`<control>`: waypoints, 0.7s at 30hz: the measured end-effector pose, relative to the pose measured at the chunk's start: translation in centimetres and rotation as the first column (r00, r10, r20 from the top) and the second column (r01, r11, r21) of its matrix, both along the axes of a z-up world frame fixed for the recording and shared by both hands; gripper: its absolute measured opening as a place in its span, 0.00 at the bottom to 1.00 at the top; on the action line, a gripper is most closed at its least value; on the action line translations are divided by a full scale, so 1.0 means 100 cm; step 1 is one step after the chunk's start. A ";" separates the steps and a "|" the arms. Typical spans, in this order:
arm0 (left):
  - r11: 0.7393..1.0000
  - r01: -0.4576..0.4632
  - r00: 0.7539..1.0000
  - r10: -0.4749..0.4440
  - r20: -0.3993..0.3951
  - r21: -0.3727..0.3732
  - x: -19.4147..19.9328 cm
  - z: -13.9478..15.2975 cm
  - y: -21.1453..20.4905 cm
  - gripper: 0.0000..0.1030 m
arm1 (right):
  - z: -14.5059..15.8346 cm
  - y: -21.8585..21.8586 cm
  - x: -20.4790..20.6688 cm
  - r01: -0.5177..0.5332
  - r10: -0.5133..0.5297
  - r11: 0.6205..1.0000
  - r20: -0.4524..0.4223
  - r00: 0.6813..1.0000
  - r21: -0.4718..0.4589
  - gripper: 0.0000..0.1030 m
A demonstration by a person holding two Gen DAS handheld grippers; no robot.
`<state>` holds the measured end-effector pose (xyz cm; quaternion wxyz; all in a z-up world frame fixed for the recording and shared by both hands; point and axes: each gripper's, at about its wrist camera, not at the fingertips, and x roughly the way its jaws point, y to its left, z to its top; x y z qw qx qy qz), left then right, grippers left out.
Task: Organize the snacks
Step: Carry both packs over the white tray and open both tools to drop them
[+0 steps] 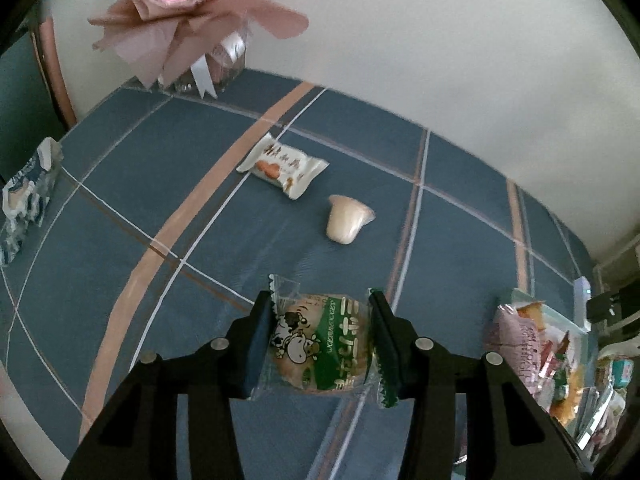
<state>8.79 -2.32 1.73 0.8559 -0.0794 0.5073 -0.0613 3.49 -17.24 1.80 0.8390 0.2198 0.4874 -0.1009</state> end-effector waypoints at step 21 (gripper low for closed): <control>0.985 0.150 0.984 -0.141 0.105 -0.083 -0.060 0.042 -0.070 0.48 | 0.040 -0.061 -0.069 0.148 -0.146 0.989 0.067 0.987 -0.025 0.41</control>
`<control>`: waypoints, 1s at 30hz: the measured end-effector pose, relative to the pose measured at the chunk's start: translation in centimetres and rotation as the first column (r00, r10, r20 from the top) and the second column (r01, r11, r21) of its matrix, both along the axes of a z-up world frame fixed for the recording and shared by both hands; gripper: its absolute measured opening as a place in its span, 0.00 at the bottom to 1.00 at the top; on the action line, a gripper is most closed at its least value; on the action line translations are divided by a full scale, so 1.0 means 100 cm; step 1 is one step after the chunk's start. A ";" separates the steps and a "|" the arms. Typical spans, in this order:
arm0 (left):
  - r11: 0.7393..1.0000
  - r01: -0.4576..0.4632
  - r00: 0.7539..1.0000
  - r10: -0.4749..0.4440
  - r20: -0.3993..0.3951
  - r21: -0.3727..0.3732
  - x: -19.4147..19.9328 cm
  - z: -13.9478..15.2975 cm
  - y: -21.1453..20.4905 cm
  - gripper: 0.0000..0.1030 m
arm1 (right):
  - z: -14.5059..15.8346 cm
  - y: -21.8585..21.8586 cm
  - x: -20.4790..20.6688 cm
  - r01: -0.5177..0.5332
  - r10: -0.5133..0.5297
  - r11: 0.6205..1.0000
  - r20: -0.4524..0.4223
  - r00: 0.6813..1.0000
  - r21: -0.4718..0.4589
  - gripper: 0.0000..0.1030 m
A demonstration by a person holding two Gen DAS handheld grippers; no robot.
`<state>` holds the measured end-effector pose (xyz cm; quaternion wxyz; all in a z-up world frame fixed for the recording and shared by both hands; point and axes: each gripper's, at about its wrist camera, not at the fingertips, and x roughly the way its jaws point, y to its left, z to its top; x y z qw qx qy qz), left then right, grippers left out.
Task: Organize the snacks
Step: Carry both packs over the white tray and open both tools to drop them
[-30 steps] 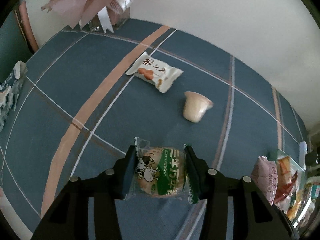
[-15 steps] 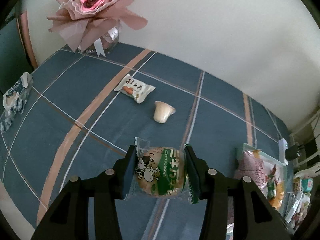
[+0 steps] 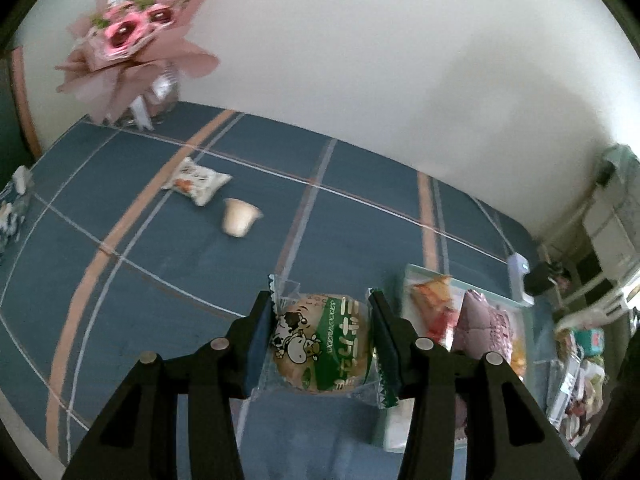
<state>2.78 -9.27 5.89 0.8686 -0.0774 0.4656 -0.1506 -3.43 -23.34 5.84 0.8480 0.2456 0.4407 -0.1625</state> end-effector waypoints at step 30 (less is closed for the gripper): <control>0.910 0.397 0.915 -0.402 0.016 0.121 -0.081 -0.021 -0.147 0.48 | -0.007 -0.160 -0.102 0.396 -0.398 0.917 -0.054 0.916 -0.042 0.41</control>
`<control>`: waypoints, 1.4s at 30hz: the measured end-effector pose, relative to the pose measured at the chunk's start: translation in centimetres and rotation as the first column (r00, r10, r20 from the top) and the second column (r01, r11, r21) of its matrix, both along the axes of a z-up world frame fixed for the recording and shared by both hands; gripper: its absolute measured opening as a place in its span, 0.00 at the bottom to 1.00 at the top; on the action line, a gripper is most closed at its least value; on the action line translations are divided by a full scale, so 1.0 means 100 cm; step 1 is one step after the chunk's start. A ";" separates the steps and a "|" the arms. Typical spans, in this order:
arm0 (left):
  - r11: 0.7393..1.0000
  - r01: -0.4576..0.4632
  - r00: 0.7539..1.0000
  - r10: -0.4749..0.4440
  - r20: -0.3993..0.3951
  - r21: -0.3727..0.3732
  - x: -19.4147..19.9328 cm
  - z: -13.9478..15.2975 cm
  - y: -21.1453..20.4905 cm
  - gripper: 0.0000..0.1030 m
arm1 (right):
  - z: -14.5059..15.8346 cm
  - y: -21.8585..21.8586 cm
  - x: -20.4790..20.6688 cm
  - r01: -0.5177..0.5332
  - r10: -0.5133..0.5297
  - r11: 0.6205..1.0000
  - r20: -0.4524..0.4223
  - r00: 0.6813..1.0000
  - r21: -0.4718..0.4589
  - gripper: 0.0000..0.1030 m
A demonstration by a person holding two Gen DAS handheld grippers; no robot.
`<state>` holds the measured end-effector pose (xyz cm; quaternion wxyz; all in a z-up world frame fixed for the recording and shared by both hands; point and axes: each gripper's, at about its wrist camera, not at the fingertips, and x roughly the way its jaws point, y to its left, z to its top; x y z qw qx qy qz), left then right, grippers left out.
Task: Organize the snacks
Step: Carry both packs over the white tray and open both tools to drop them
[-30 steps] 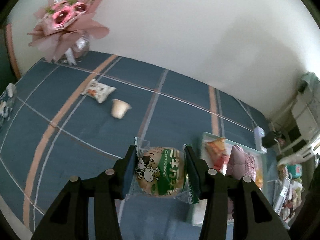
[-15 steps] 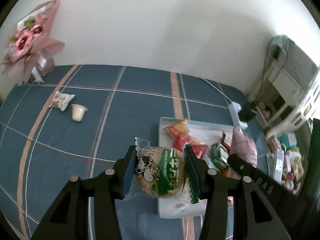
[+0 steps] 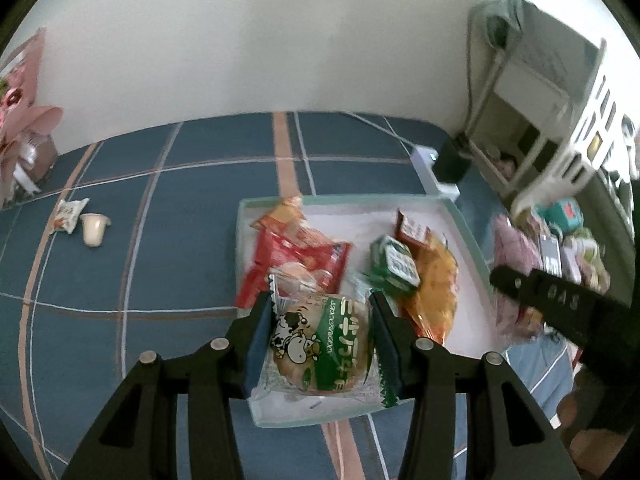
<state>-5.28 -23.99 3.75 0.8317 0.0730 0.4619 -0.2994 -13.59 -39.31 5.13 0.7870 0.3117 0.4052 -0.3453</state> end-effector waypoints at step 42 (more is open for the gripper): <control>0.992 0.083 0.991 -0.072 -0.116 0.092 -0.005 -0.059 -0.041 0.54 | -0.068 -0.028 0.000 0.056 -0.041 0.993 -0.140 0.989 0.102 0.44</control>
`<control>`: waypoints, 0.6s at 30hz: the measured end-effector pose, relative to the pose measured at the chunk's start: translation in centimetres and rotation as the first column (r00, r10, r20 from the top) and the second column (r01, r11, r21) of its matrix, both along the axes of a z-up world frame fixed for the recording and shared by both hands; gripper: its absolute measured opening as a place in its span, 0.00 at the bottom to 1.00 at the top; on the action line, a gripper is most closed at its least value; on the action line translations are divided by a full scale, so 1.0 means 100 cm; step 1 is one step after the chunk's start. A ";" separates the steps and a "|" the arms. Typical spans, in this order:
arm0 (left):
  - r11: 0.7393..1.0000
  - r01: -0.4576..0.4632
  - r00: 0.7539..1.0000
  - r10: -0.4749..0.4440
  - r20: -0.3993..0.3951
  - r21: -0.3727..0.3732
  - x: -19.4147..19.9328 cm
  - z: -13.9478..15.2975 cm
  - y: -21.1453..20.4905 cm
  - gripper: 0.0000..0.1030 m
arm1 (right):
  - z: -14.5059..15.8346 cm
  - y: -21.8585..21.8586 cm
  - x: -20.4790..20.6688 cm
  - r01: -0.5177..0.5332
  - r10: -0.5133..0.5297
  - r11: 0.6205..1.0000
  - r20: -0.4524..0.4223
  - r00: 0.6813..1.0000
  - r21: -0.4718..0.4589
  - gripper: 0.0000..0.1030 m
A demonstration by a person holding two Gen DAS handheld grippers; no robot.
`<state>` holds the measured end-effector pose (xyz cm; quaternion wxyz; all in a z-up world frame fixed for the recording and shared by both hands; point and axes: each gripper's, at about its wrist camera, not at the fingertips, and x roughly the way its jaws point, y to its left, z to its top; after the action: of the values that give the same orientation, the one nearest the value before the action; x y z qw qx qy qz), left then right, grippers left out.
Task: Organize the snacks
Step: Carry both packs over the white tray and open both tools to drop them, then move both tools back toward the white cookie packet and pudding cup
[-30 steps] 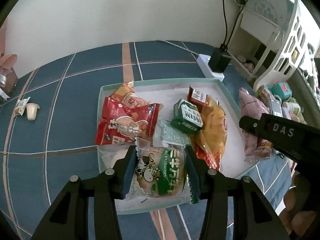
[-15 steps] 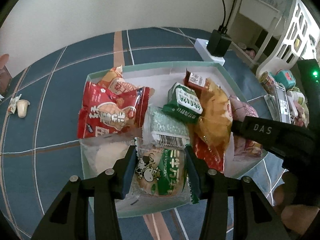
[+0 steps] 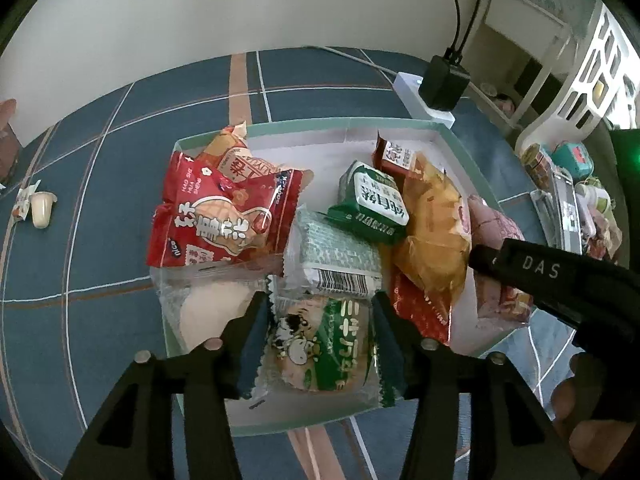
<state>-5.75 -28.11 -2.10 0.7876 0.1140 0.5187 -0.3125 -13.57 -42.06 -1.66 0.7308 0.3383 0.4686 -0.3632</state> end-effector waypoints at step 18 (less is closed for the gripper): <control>0.970 -0.242 0.970 0.242 0.014 0.011 0.034 0.028 0.049 0.74 | 0.021 0.018 0.010 -0.077 0.078 0.996 0.031 0.997 -0.037 0.76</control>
<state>-2.31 -23.19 0.71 0.8222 0.0568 0.5259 -0.2101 -12.60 -40.23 0.47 0.7576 0.3126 0.4630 -0.3376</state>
